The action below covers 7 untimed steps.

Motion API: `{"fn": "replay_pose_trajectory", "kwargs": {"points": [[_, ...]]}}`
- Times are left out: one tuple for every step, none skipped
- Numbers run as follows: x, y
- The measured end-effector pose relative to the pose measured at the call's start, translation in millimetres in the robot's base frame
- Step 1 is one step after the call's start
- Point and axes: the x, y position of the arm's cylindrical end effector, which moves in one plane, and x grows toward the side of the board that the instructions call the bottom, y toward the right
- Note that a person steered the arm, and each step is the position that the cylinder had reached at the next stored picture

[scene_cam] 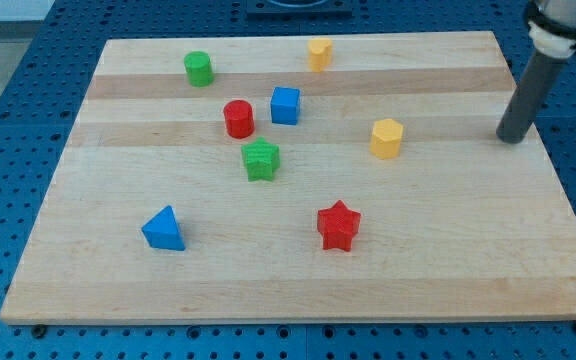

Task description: Place the red star above the triangle

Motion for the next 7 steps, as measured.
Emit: {"fn": "replay_pose_trajectory", "kwargs": {"points": [[67.8,-23.0],[132.6,-57.5],[149.8,-112.7],[138.4,-158.5],[124.0,-192.4],[110.6,-221.4],[103.7,-243.6]]}}
